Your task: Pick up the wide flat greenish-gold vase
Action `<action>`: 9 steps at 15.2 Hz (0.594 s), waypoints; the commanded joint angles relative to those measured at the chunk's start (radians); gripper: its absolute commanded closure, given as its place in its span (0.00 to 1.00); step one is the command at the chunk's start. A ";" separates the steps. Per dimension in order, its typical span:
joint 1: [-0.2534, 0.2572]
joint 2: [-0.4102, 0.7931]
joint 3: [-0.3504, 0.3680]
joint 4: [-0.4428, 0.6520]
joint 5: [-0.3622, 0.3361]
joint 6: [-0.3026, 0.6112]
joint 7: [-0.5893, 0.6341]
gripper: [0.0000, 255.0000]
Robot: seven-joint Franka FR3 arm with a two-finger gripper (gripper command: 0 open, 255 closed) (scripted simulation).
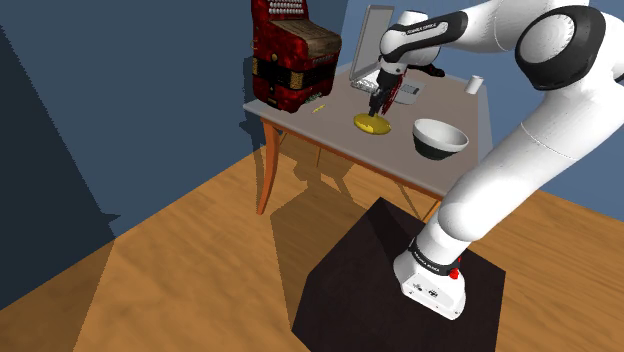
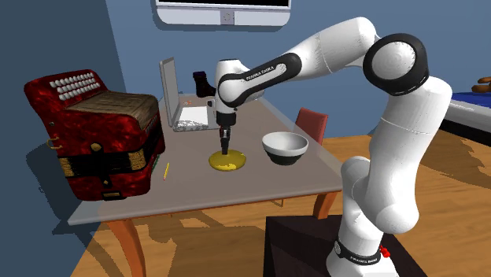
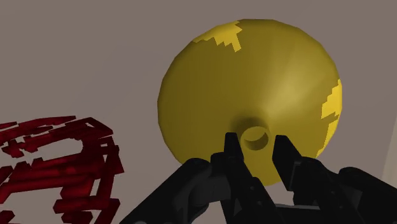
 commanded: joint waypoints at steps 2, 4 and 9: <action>0.000 0.000 0.000 -0.002 0.000 0.001 0.000 1.00; 0.000 0.000 0.000 -0.002 0.000 0.001 0.000 1.00; 0.000 -0.007 0.002 0.020 -0.003 -0.028 0.002 1.00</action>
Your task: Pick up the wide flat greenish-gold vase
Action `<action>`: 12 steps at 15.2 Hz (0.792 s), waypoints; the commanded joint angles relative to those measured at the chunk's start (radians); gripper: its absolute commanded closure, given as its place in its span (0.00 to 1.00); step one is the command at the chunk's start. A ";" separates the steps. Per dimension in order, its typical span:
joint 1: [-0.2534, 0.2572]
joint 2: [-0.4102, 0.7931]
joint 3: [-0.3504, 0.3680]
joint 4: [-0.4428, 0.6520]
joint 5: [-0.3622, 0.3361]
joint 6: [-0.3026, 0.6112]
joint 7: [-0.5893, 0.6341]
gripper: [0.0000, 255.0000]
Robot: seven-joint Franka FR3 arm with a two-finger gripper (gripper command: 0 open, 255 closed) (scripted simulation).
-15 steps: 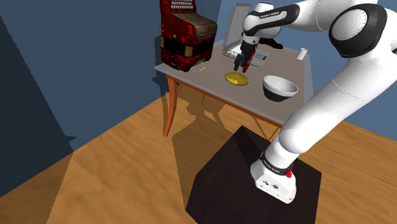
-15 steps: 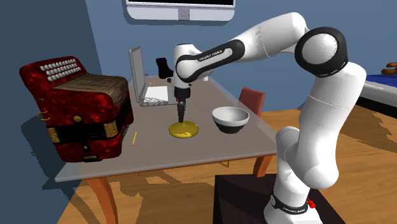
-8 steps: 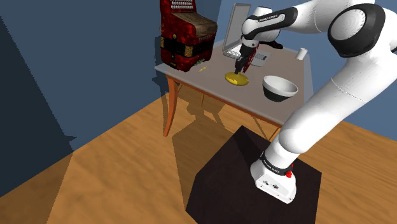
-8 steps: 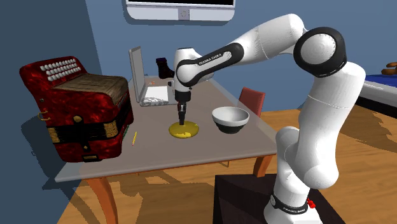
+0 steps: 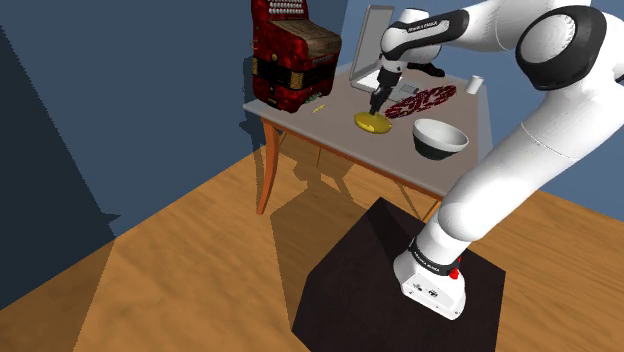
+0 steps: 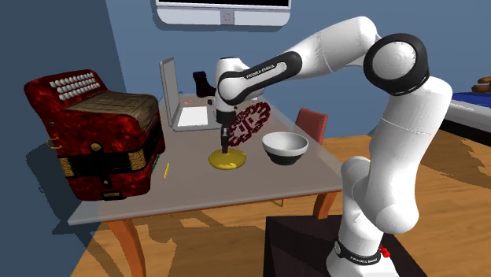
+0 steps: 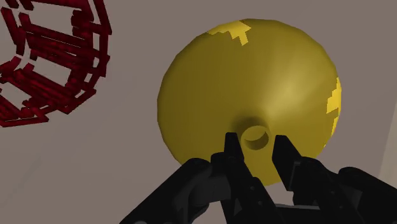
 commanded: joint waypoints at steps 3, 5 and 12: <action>0.001 -0.014 0.006 0.038 -0.006 -0.051 0.007 1.00; 0.001 -0.020 0.009 0.060 -0.008 -0.078 0.009 1.00; 0.004 -0.031 0.016 0.144 -0.010 -0.172 0.014 1.00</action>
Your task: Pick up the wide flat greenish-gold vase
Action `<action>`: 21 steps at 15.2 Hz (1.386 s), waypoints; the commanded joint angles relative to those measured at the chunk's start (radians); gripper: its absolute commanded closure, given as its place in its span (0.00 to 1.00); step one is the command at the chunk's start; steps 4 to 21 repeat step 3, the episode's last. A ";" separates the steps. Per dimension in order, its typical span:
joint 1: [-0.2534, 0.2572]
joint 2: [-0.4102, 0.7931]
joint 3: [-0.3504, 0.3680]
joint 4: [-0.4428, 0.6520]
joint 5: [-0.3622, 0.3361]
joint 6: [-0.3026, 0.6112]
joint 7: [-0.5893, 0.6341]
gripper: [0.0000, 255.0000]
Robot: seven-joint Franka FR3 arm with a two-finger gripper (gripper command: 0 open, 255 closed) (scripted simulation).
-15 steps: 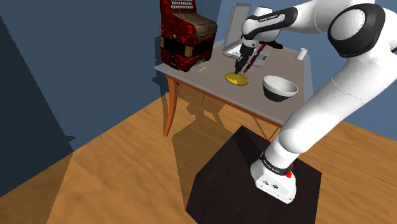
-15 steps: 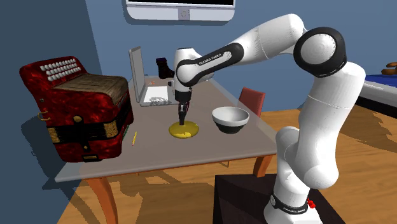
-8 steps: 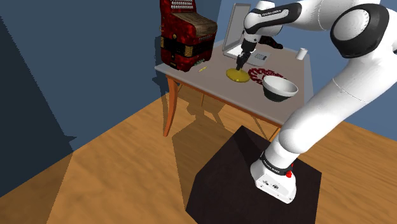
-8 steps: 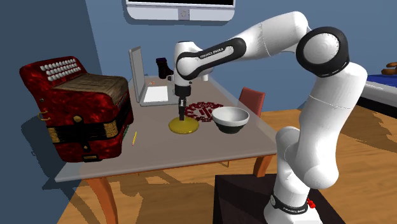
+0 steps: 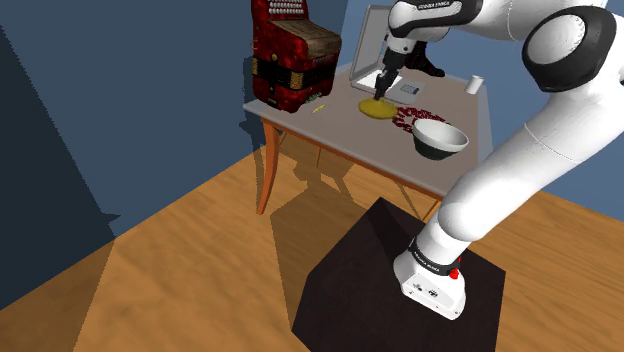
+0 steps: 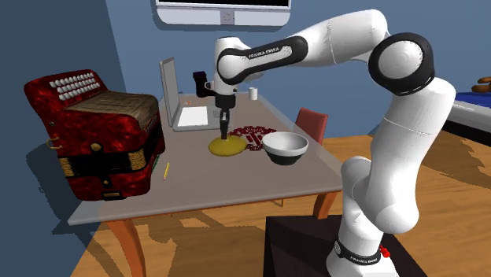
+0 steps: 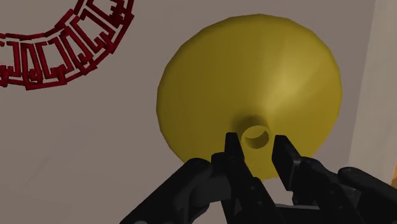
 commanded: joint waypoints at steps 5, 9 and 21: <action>0.000 -0.004 0.002 0.028 -0.001 -0.031 0.001 1.00; 0.000 -0.004 0.002 0.028 -0.001 -0.031 0.001 1.00; 0.000 -0.004 0.002 0.028 -0.001 -0.031 0.001 1.00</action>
